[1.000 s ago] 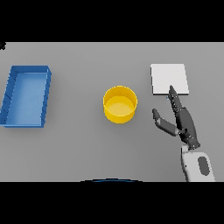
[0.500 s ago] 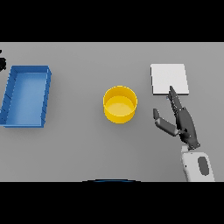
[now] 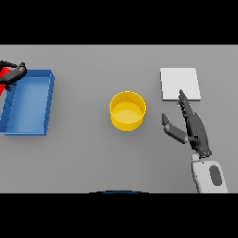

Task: Pick up the red beaker and tilt it to pour out 1 green nut into yellow bowl. Pick up the yellow bowl and place it on the metallic measuring scale.

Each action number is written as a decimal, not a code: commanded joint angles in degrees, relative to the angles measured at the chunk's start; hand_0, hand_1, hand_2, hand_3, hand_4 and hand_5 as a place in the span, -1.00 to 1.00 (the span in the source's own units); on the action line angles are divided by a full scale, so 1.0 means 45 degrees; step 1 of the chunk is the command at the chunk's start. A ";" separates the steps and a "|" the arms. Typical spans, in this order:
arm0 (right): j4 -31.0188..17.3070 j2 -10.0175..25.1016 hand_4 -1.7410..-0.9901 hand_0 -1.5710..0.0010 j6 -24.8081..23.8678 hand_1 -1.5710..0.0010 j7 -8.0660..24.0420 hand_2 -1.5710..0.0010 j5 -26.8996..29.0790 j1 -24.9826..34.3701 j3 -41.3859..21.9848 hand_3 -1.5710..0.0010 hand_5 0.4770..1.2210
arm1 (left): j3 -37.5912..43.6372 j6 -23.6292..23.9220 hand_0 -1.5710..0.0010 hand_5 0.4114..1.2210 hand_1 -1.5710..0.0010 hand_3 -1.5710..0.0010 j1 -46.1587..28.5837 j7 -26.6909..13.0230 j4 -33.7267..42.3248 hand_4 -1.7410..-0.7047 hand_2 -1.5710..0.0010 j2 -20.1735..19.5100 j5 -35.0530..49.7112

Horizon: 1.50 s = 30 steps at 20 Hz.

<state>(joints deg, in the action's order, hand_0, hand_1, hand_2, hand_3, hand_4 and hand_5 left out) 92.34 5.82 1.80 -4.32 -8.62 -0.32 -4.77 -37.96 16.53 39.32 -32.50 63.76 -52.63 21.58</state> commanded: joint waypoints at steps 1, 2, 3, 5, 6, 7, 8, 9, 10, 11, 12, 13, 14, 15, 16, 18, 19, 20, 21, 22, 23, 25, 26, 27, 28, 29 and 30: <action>-0.0137 0.0006 0.12 1.00 -0.0029 1.00 -0.0101 1.00 -0.0084 0.0033 -0.0010 1.00 -0.33 | -0.0007 -0.0201 0.00 -0.29 0.15 0.53 0.0058 -0.0081 0.0165 0.66 0.24 -0.0035 0.0109; -0.0105 0.0063 0.12 1.00 0.0057 1.00 -0.0142 1.00 -0.0020 -0.0052 0.0006 1.00 -0.33 | -0.0091 -0.0425 0.20 -0.32 0.32 0.62 0.0087 -0.0153 0.0228 0.72 0.39 -0.0127 0.0082; -0.0044 0.0077 0.13 1.00 0.0102 1.00 -0.0237 1.00 0.0041 -0.0161 0.0017 1.00 -0.33 | -0.0159 -0.0679 0.36 -0.34 0.46 0.70 0.0181 -0.0251 0.0172 0.76 0.51 -0.0136 0.0071; -0.0010 0.0067 0.13 1.00 0.0112 1.00 -0.0344 1.00 -0.0006 -0.0170 -0.0041 1.00 -0.34 | -0.0509 -0.0877 0.59 -0.39 0.65 0.81 0.0219 -0.0545 0.0213 0.83 0.69 -0.0223 -0.0146; 0.0036 0.0056 0.15 1.00 0.0104 1.00 -0.0383 1.00 -0.0020 -0.0213 -0.0061 1.00 -0.34 | -0.0603 -0.0965 0.67 -0.40 0.72 0.84 0.0316 -0.0545 0.0102 0.85 0.75 -0.0250 -0.0153; 0.0059 0.0070 0.15 1.00 0.0034 1.00 -0.0320 1.00 -0.0131 -0.0233 -0.0086 1.00 -0.36 | -0.0679 -0.1117 0.74 -0.40 0.78 0.88 0.0426 -0.0541 -0.0026 0.86 0.80 -0.0238 -0.0181; 0.0047 0.0086 0.16 1.00 -0.0032 1.00 -0.0250 1.00 -0.0230 -0.0224 -0.0097 1.00 -0.36 | -0.0797 -0.1239 0.79 -0.40 0.82 0.90 0.0528 -0.0545 -0.0102 0.86 0.84 -0.0234 -0.0196; 0.0013 0.0100 0.16 1.00 -0.0071 1.00 -0.0189 1.00 -0.0279 -0.0199 -0.0091 1.00 -0.36 | -0.0882 -0.1224 0.83 -0.40 0.86 0.92 0.0534 -0.0545 -0.0201 0.89 0.87 -0.0242 -0.0341; -0.0113 0.0071 0.17 1.00 -0.0131 1.00 -0.0173 1.00 -0.0374 -0.0196 -0.0113 1.00 -0.36 | -0.0995 -0.1060 0.87 -0.40 0.89 0.94 0.0517 -0.0473 -0.0289 0.92 0.90 -0.0132 -0.0536; -0.0144 0.0060 0.20 1.00 -0.0036 1.00 -0.0147 1.00 -0.0242 -0.0140 -0.0081 1.00 -0.36 | -0.0998 -0.0887 0.89 -0.40 0.91 0.95 0.0600 -0.0396 -0.0325 0.94 0.92 -0.0043 -0.0642; -0.0061 0.0019 0.23 1.00 -0.0023 1.00 -0.0049 1.00 -0.0201 -0.0116 -0.0104 1.00 -0.37 | -0.0974 -0.0702 0.91 -0.39 0.93 0.96 0.0479 -0.0225 -0.0171 0.94 0.93 -0.0091 -0.0653; -0.0066 -0.0011 0.23 1.00 -0.0133 1.00 0.0157 1.00 -0.0379 0.0031 -0.0177 1.00 -0.39 | -0.0857 -0.0544 0.93 -0.38 0.94 0.97 0.0338 -0.0024 -0.0172 0.95 0.95 -0.0066 -0.0533; -0.0062 0.0103 0.23 1.00 -0.0398 1.00 0.0576 1.00 -0.0913 0.0234 -0.0304 1.00 -0.43 | -0.0833 -0.0402 0.95 -0.38 0.95 0.97 0.0319 -0.0064 -0.0151 0.95 0.96 -0.0041 -0.0530; 0.0040 0.0340 0.28 1.00 -0.0581 1.00 0.0792 1.00 -0.1391 0.0395 -0.0380 1.00 -0.47 | -0.0837 -0.0266 0.96 -0.37 0.96 0.98 0.0323 0.0051 -0.0110 0.96 0.97 0.0051 -0.0562; -0.0021 0.0473 0.38 1.00 -0.0530 1.00 0.1066 1.00 -0.1773 0.0684 -0.0599 1.00 -0.50 | -0.0789 -0.0155 0.96 -0.35 0.97 0.98 0.0399 0.0065 -0.0152 0.97 0.97 0.0098 -0.0566; -0.0091 0.0996 0.53 0.98 0.0415 1.00 0.0375 1.00 -0.1620 0.1332 -0.0878 1.00 -0.47 | -0.0688 -0.0030 0.98 -0.32 0.98 0.99 0.0433 0.0151 -0.0031 0.97 0.98 0.0066 -0.0498; -0.0264 0.1350 0.51 0.99 0.0982 1.00 0.0187 1.00 -0.1567 0.1756 -0.1014 1.00 -0.45 | -0.0679 0.0003 0.98 -0.31 0.98 0.99 0.0342 0.0310 0.0002 0.97 0.99 0.0038 -0.0489; -0.0390 0.1566 0.44 0.99 0.1348 1.00 0.0026 1.00 -0.1709 0.2002 -0.1248 1.00 -0.45 | -0.0682 0.0070 0.99 -0.29 0.99 0.99 0.0316 0.0335 -0.0002 0.96 0.99 0.0128 -0.0468; -0.0507 0.1951 0.36 0.99 0.1700 1.00 -0.0054 1.00 -0.2109 0.2473 -0.1561 1.00 -0.46 | -0.0624 0.0052 0.99 -0.27 0.99 0.99 0.0224 0.0398 0.0053 0.95 0.99 0.0005 -0.0400; -0.0678 0.2262 0.30 0.99 0.1916 1.00 -0.0103 1.00 -0.2575 0.2846 -0.1867 1.00 -0.49 | -0.0601 0.0036 0.99 -0.26 0.99 1.00 0.0224 0.0468 0.0052 0.94 0.99 -0.0017 -0.0386; -0.0852 0.2524 0.28 0.99 0.2090 1.00 0.0193 1.00 -0.3070 0.3274 -0.2152 1.00 -0.52 | -0.0643 0.0006 0.99 -0.26 0.99 1.00 0.0329 0.0367 0.0073 0.93 0.99 -0.0013 -0.0431; -0.1159 0.2829 0.33 1.00 0.2370 1.00 0.0349 1.00 -0.4131 0.4028 -0.2950 1.00 -0.57 | -0.0590 0.0013 1.00 -0.26 1.00 1.00 0.0231 0.0595 0.0096 0.92 1.00 0.0020 -0.0335; -0.1389 0.3099 0.35 1.00 0.2530 1.00 0.0284 1.00 -0.4645 0.4436 -0.3286 1.00 -0.60 | -0.0626 0.0048 1.00 -0.26 1.00 1.00 0.0250 0.0634 0.0091 0.92 1.00 0.0113 -0.0358; -0.1595 0.3313 0.36 1.00 0.2678 1.00 -0.0003 1.00 -0.5028 0.4713 -0.3605 1.00 -0.62 | -0.0638 0.0022 1.00 -0.26 1.00 1.00 0.0261 0.0526 0.0060 0.92 1.00 0.0070 -0.0370; -0.1567 0.3338 0.37 1.00 0.2875 1.00 -0.0112 1.00 -0.5300 0.4939 -0.3953 1.00 -0.63 | -0.0638 0.0056 1.00 -0.26 1.00 1.00 0.0246 0.0512 0.0033 0.92 1.00 0.0076 -0.0380; -0.1705 0.3514 0.36 1.00 0.3124 1.00 -0.0312 1.00 -0.5525 0.5178 -0.4202 1.00 -0.63 | -0.0646 0.0066 1.00 -0.25 1.00 1.00 0.0147 0.0682 -0.0035 0.91 1.00 0.0165 -0.0357; -0.2027 0.3623 0.35 1.00 0.3390 1.00 -0.0316 1.00 -0.5645 0.5631 -0.4324 1.00 -0.62 | -0.0602 0.0069 1.00 -0.25 1.00 1.00 0.0087 0.0823 0.0057 0.91 1.00 0.0079 -0.0328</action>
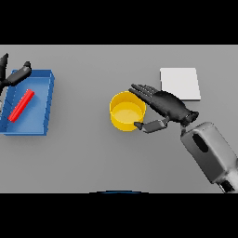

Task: Pick up the red beaker and tilt it to pour out 1 green nut into yellow bowl. Pick up the yellow bowl and place it on the metallic measuring scale.

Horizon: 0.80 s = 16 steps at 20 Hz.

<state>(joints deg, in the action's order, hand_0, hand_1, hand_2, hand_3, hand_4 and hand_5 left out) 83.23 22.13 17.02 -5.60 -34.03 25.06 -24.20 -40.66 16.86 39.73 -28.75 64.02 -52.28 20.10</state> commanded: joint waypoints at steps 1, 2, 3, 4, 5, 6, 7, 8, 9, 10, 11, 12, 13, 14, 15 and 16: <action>-0.0103 0.0169 0.35 1.00 0.0234 1.00 -0.0346 1.00 -0.0193 0.0285 -0.0261 1.00 -0.61 | 0.0040 -0.0083 1.00 -0.25 1.00 1.00 -0.0003 0.0105 -0.0089 0.90 1.00 0.0019 0.0055; -0.0167 0.0198 0.36 1.00 0.0461 1.00 -0.0502 1.00 -0.0340 0.0399 -0.0532 1.00 -0.60 | 0.0069 -0.0044 1.00 -0.25 1.00 1.00 -0.0043 0.0148 -0.0047 0.90 1.00 -0.0009 0.0076; -0.0347 0.0149 0.37 1.00 0.0782 1.00 -0.0421 1.00 -0.0553 0.0691 -0.0866 1.00 -0.58 | 0.0082 -0.0044 1.00 -0.25 1.00 1.00 -0.0042 0.0113 -0.0032 0.90 1.00 -0.0007 0.0107; -0.0218 0.0224 0.39 1.00 0.0968 1.00 -0.0380 1.00 -0.0679 0.0793 -0.1025 1.00 -0.57 | 0.0153 -0.0089 1.00 -0.24 1.00 1.00 -0.0050 0.0184 -0.0107 0.90 1.00 -0.0034 0.0169; -0.0400 0.0242 0.41 1.00 0.1108 1.00 -0.0436 1.00 -0.0843 0.0949 -0.1229 1.00 -0.57 | 0.0179 -0.0025 1.00 -0.24 1.00 1.00 -0.0132 0.0339 -0.0076 0.89 1.00 0.0048 0.0223; -0.0538 0.0164 0.42 1.00 0.1168 1.00 -0.0399 1.00 -0.1012 0.1105 -0.1428 1.00 -0.56 | 0.0237 -0.0036 1.00 -0.23 1.00 1.00 -0.0105 0.0380 -0.0088 0.88 1.00 0.0051 0.0279; -0.0691 0.0152 0.41 1.00 0.1355 1.00 -0.0386 1.00 -0.1052 0.1366 -0.1517 1.00 -0.55 | 0.0322 -0.0048 1.00 -0.24 1.00 1.00 -0.0022 0.0385 -0.0161 0.87 1.00 0.0066 0.0346; -0.0989 0.0172 0.40 1.00 0.1438 1.00 -0.0489 1.00 -0.1103 0.1589 -0.1580 1.00 -0.54 | 0.0319 -0.0046 1.00 -0.24 1.00 1.00 -0.0063 0.0489 -0.0173 0.85 1.00 0.0151 0.0382; -0.1163 0.0110 0.39 1.00 0.1429 1.00 -0.0739 1.00 -0.1195 0.1644 -0.1764 1.00 -0.53 | 0.0318 -0.0027 1.00 -0.23 1.00 1.00 -0.0011 0.0424 -0.0104 0.85 1.00 0.0165 0.0389; -0.1456 0.0154 0.39 1.00 0.1362 1.00 -0.1031 1.00 -0.1340 0.1659 -0.1914 1.00 -0.53 | 0.0336 -0.0142 1.00 -0.23 1.00 1.00 0.0008 0.0401 -0.0167 0.85 1.00 0.0056 0.0388; -0.1617 0.0131 0.38 1.00 0.1386 1.00 -0.1195 1.00 -0.1387 0.1739 -0.2012 1.00 -0.53 | 0.0343 -0.0114 1.00 -0.22 1.00 1.00 -0.0023 0.0403 -0.0131 0.84 1.00 0.0081 0.0416; -0.1857 0.0053 0.37 1.00 0.1389 1.00 -0.1236 1.00 -0.1439 0.1850 -0.2084 1.00 -0.52 | 0.0370 -0.0113 1.00 -0.21 1.00 1.00 -0.0109 0.0517 -0.0142 0.83 1.00 0.0064 0.0451; -0.1831 0.0134 0.35 1.00 0.1509 1.00 -0.1313 1.00 -0.1490 0.1876 -0.2176 1.00 -0.51 | 0.0358 -0.0016 1.00 -0.22 1.00 1.00 -0.0179 0.0568 -0.0087 0.83 1.00 0.0110 0.0442; -0.2128 0.0077 0.33 1.00 0.1447 1.00 -0.1309 1.00 -0.1622 0.1945 -0.2275 1.00 -0.50 | 0.0346 0.0014 1.00 -0.22 1.00 1.00 -0.0165 0.0456 -0.0061 0.82 1.00 0.0078 0.0422; -0.2244 0.0025 0.31 1.00 0.1442 1.00 -0.1247 1.00 -0.1757 0.2039 -0.2396 1.00 -0.48 | 0.0398 -0.0005 1.00 -0.22 1.00 1.00 -0.0163 0.0519 -0.0077 0.82 1.00 0.0080 0.0477; -0.2398 -0.0052 0.29 1.00 0.1482 1.00 -0.1317 1.00 -0.1819 0.2114 -0.2517 1.00 -0.47 | 0.0445 -0.0043 1.00 -0.23 1.00 1.00 -0.0251 0.0663 -0.0080 0.82 1.00 0.0030 0.0532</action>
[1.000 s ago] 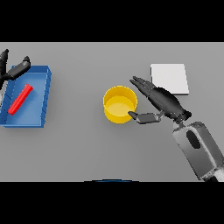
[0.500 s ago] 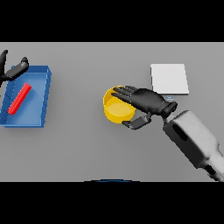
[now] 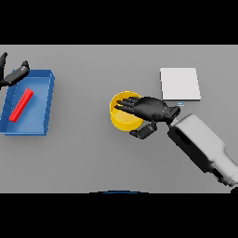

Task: Pick up the red beaker and tilt it to pour out 1 green nut into yellow bowl. Pick up the yellow bowl and place it on the metallic measuring scale.

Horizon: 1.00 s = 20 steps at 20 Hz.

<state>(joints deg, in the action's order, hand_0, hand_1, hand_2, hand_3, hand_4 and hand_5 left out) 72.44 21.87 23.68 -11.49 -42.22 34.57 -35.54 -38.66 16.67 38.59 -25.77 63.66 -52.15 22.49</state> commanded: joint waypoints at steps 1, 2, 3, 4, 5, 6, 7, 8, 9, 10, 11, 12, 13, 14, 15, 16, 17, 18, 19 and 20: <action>-0.0148 0.0000 0.28 1.00 0.0067 1.00 0.0067 1.00 -0.0037 0.0039 -0.0032 1.00 -0.46 | -0.0011 -0.0023 1.00 -0.23 1.00 1.00 0.0066 -0.0043 -0.0048 0.82 1.00 0.0019 -0.0027; -0.0316 -0.0118 0.27 1.00 0.0270 1.00 0.0148 1.00 -0.0001 0.0192 -0.0091 1.00 -0.45 | -0.0022 -0.0049 1.00 -0.23 1.00 1.00 0.0093 -0.0046 -0.0083 0.82 1.00 0.0035 -0.0035; -0.0539 -0.0149 0.25 1.00 0.0288 1.00 0.0096 1.00 -0.0096 0.0286 -0.0201 1.00 -0.43 | -0.0004 -0.0142 1.00 -0.23 1.00 1.00 0.0163 -0.0019 -0.0244 0.82 1.00 0.0127 -0.0002; -0.0664 -0.0128 0.24 1.00 0.0271 1.00 -0.0176 1.00 -0.0160 0.0256 -0.0335 1.00 -0.42 | -0.0034 -0.0109 1.00 -0.23 1.00 1.00 0.0150 -0.0024 -0.0202 0.82 1.00 0.0112 -0.0047; -0.0767 -0.0126 0.24 1.00 0.0339 1.00 -0.0145 1.00 -0.0163 0.0292 -0.0341 1.00 -0.41 | -0.0024 -0.0077 1.00 -0.23 1.00 1.00 0.0250 -0.0231 -0.0118 0.83 1.00 0.0082 -0.0040; -0.0896 -0.0289 0.23 1.00 0.0348 1.00 -0.0112 1.00 -0.0094 0.0361 -0.0318 1.00 -0.40 | -0.0079 -0.0049 1.00 -0.23 1.00 1.00 0.0128 -0.0236 0.0036 0.83 1.00 0.0004 -0.0055; -0.0917 -0.0187 0.23 1.00 0.0382 1.00 -0.0303 1.00 -0.0110 0.0311 -0.0368 1.00 -0.40 | -0.0164 0.0033 1.00 -0.22 1.00 1.00 0.0080 -0.0297 0.0044 0.84 1.00 0.0059 -0.0140; -0.1043 -0.0296 0.22 1.00 0.0379 1.00 -0.0251 1.00 -0.0086 0.0441 -0.0341 0.99 -0.38 | -0.0136 0.0000 1.00 -0.22 1.00 1.00 0.0194 -0.0446 0.0114 0.83 1.00 -0.0026 -0.0132; -0.1251 -0.0277 0.21 1.00 0.0345 1.00 -0.0428 0.99 -0.0129 0.0490 -0.0390 0.98 -0.37 | -0.0121 0.0090 1.00 -0.22 1.00 1.00 0.0126 -0.0418 0.0269 0.83 1.00 -0.0098 -0.0123; -0.1389 -0.0298 0.21 1.00 0.0191 1.00 -0.0599 0.99 -0.0177 0.0519 -0.0420 0.96 -0.37 | -0.0093 0.0054 1.00 -0.22 1.00 1.00 0.0126 -0.0301 0.0220 0.83 1.00 -0.0079 -0.0101; -0.1390 -0.0322 0.21 1.00 0.0146 1.00 -0.0748 0.98 -0.0138 0.0513 -0.0413 0.95 -0.34 | -0.0159 0.0218 1.00 -0.22 1.00 1.00 0.0035 -0.0324 0.0341 0.83 1.00 0.0005 -0.0137; -0.1412 -0.0472 0.19 1.00 0.0140 1.00 -0.0557 0.96 -0.0119 0.0512 -0.0401 0.92 -0.30 | -0.0158 0.0199 1.00 -0.21 1.00 1.00 0.0028 -0.0284 0.0308 0.83 1.00 -0.0064 -0.0175; -0.1421 -0.0517 0.15 1.00 0.0128 1.00 -0.0400 0.93 -0.0080 0.0470 -0.0338 0.89 -0.22 | -0.0096 0.0205 1.00 -0.21 1.00 1.00 0.0048 -0.0297 0.0233 0.83 1.00 -0.0055 -0.0123; -0.1687 -0.0636 0.09 1.00 0.0128 0.98 -0.0256 0.89 -0.0087 0.0582 -0.0314 0.84 -0.13 | -0.0139 0.0255 1.00 -0.21 1.00 1.00 -0.0031 -0.0328 0.0445 0.83 1.00 -0.0139 -0.0143; -0.1706 -0.0635 0.00 0.91 0.0191 0.91 -0.0369 0.82 -0.0076 0.0612 -0.0348 0.77 -0.03 | -0.0111 0.0210 1.00 -0.21 1.00 1.00 0.0065 -0.0426 0.0470 0.82 1.00 -0.0126 -0.0091; -0.1725 -0.0565 -0.08 0.78 0.0191 0.81 -0.0561 0.74 -0.0090 0.0544 -0.0385 0.69 0.07 | -0.0100 0.0210 1.00 -0.21 1.00 1.00 0.0061 -0.0458 0.0472 0.82 1.00 -0.0158 -0.0084; -0.1639 -0.0514 -0.19 0.59 0.0267 0.67 -0.0556 0.63 -0.0163 0.0548 -0.0453 0.58 0.26 | -0.0108 0.0238 1.00 -0.22 1.00 1.00 0.0095 -0.0473 0.0410 0.83 1.00 -0.0100 -0.0108; -0.1711 -0.0493 -0.30 0.40 0.0167 0.52 -0.0674 0.52 -0.0241 0.0554 -0.0525 0.47 0.40 | -0.0146 0.0252 1.00 -0.22 1.00 1.00 0.0053 -0.0468 0.0542 0.83 1.00 -0.0121 -0.0119; -0.1731 -0.0606 -0.29 0.20 0.0108 0.35 -0.0515 0.39 -0.0323 0.0596 -0.0597 0.17 0.52 | -0.0147 0.0243 1.00 -0.21 1.00 1.00 0.0052 -0.0415 0.0356 0.83 1.00 -0.0018 -0.0121; -0.1592 -0.0461 -0.28 0.01 0.0210 0.17 -0.0655 0.25 -0.0256 0.0528 -0.0570 -0.06 0.62 | -0.0139 0.0145 1.00 -0.21 1.00 1.00 0.0113 -0.0386 0.0167 0.84 1.00 -0.0007 -0.0151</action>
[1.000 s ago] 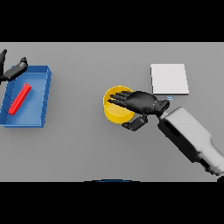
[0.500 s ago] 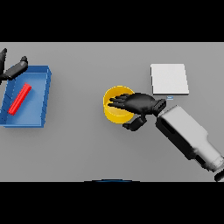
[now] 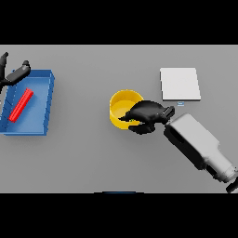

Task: Pick up the red beaker and tilt it to pour out 1 green nut into yellow bowl. Pick up the yellow bowl and place it on the metallic measuring scale.

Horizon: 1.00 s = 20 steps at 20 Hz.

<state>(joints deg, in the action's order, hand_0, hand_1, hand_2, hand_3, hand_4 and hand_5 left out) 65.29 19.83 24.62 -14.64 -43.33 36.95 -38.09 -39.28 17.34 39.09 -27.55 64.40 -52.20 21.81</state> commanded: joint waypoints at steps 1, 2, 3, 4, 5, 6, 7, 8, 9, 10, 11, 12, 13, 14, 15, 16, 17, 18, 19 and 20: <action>0.0175 0.0015 -0.41 -0.20 0.0133 -0.03 0.0198 0.00 0.0070 -0.0079 0.0021 -0.25 0.69 | 0.0045 -0.0029 1.00 -0.21 1.00 1.00 -0.0069 0.0096 0.0139 0.83 1.00 -0.0096 0.0061; 0.0172 0.0025 -0.52 -0.36 0.0189 -0.22 0.0237 -0.20 0.0145 -0.0080 0.0023 -0.28 0.76 | 0.0023 0.0042 1.00 -0.20 1.00 1.00 -0.0082 0.0075 0.0147 0.83 1.00 -0.0046 0.0045; 0.0242 0.0031 -0.61 -0.48 0.0293 -0.38 0.0387 -0.36 0.0217 -0.0067 0.0030 -0.31 0.80 | 0.0005 0.0064 1.00 -0.20 1.00 1.00 -0.0050 0.0067 0.0144 0.83 1.00 -0.0025 0.0010; 0.0220 0.0082 -0.68 -0.59 0.0303 -0.50 0.0243 -0.49 0.0229 -0.0023 -0.0011 -0.34 0.84 | 0.0015 -0.0027 1.00 -0.20 1.00 1.00 0.0014 0.0079 0.0118 0.83 1.00 -0.0066 0.0008; 0.0241 0.0107 -0.74 -0.67 0.0263 -0.60 0.0204 -0.59 0.0242 -0.0054 -0.0038 -0.39 0.88 | -0.0005 0.0057 1.00 -0.20 1.00 1.00 -0.0125 0.0104 0.0327 0.83 1.00 -0.0101 0.0037; 0.0356 0.0189 -0.78 -0.74 0.0303 -0.68 0.0252 -0.67 0.0222 -0.0025 -0.0049 -0.42 0.90 | 0.0002 -0.0035 1.00 -0.21 1.00 1.00 0.0010 -0.0042 0.0263 0.83 1.00 -0.0136 0.0027; 0.0451 0.0172 -0.82 -0.79 0.0338 -0.74 0.0546 -0.74 0.0230 -0.0042 -0.0033 -0.43 0.92 | -0.0021 -0.0001 1.00 -0.21 1.00 1.00 0.0014 -0.0031 0.0239 0.83 1.00 -0.0090 0.0000; 0.0706 0.0272 -0.85 -0.83 0.0573 -0.80 0.0705 -0.79 0.0348 -0.0002 0.0029 -0.47 0.94 | 0.0014 0.0033 1.00 -0.22 1.00 1.00 0.0005 -0.0078 0.0218 0.83 1.00 -0.0063 0.0049; 0.0793 0.0297 -0.87 -0.86 0.0560 -0.84 0.0743 -0.83 0.0384 0.0028 0.0051 -0.54 0.95 | -0.0064 0.0053 1.00 -0.22 1.00 1.00 -0.0067 0.0116 0.0197 0.84 1.00 0.0012 -0.0033; 0.0878 0.0449 -0.89 -0.89 0.0675 -0.87 0.0712 -0.87 0.0479 0.0084 0.0131 -0.60 0.96 | -0.0113 0.0085 1.00 -0.23 1.00 1.00 -0.0001 -0.0046 0.0142 0.84 1.00 0.0035 -0.0107; 0.1120 0.0579 -0.91 -0.91 0.0852 -0.90 0.0788 -0.89 0.0681 0.0155 0.0292 -0.66 0.97 | -0.0067 0.0099 1.00 -0.22 1.00 1.00 0.0064 -0.0064 0.0061 0.85 1.00 0.0044 -0.0101; 0.1491 0.0709 -0.92 -0.93 0.1034 -0.92 0.0834 -0.91 0.0871 0.0071 0.0382 -0.72 0.97 | -0.0013 0.0105 1.00 -0.22 1.00 1.00 -0.0089 0.0168 0.0061 0.85 1.00 -0.0027 -0.0062; 0.1610 0.0740 -0.93 -0.94 0.1095 -0.93 0.0958 -0.93 0.0967 0.0058 0.0414 -0.73 0.98 | 0.0007 0.0051 1.00 -0.22 1.00 1.00 -0.0146 0.0243 0.0119 0.85 1.00 -0.0144 -0.0056; 0.1719 0.0890 -0.94 -0.96 0.1125 -0.95 0.0970 -0.95 0.1092 0.0050 0.0516 -0.73 0.98 | 0.0020 0.0036 1.00 -0.22 1.00 1.00 -0.0140 0.0212 0.0106 0.85 1.00 -0.0175 -0.0052; 0.1823 0.1137 -0.94 -0.96 0.1228 -0.96 0.0976 -0.96 0.1173 0.0253 0.0644 -0.70 0.99 | 0.0077 0.0010 1.00 -0.21 1.00 1.00 -0.0124 0.0310 0.0137 0.84 1.00 -0.0207 -0.0011; 0.2065 0.1304 -0.95 -0.97 0.1405 -0.97 0.1174 -0.96 0.1285 0.0365 0.0718 -0.69 0.99 | 0.0059 0.0029 1.00 -0.21 1.00 1.00 -0.0094 0.0264 0.0117 0.84 1.00 -0.0128 -0.0003; 0.2222 0.1387 -0.95 -0.98 0.1566 -0.97 0.1364 -0.97 0.1386 0.0398 0.0775 -0.66 0.99 | 0.0109 0.0071 1.00 -0.20 1.00 1.00 -0.0122 0.0291 0.0274 0.83 1.00 -0.0187 0.0055; 0.2339 0.1453 -0.95 -0.98 0.1676 -0.98 0.1547 -0.98 0.1456 0.0409 0.0807 -0.67 0.99 | 0.0108 0.0029 1.00 -0.20 1.00 1.00 -0.0082 0.0353 0.0152 0.82 1.00 -0.0118 0.0050; 0.2428 0.1515 -0.95 -0.99 0.1758 -0.97 0.1667 -0.98 0.1519 0.0414 0.0825 -0.73 0.99 | 0.0118 0.0020 1.00 -0.20 1.00 1.00 -0.0013 0.0305 0.0236 0.82 1.00 -0.0175 0.0037; 0.2526 0.1503 -0.95 -0.99 0.1785 -0.97 0.1819 -0.98 0.1558 0.0428 0.0816 -0.72 0.99 | 0.0090 0.0073 1.00 -0.20 1.00 1.00 -0.0178 0.0410 0.0338 0.82 1.00 -0.0216 0.0039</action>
<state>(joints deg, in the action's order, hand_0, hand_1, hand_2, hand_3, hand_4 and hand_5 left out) 76.65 26.59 32.66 -6.46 -36.26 38.88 -34.43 -38.88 17.65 38.26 -25.71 65.92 -53.16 21.99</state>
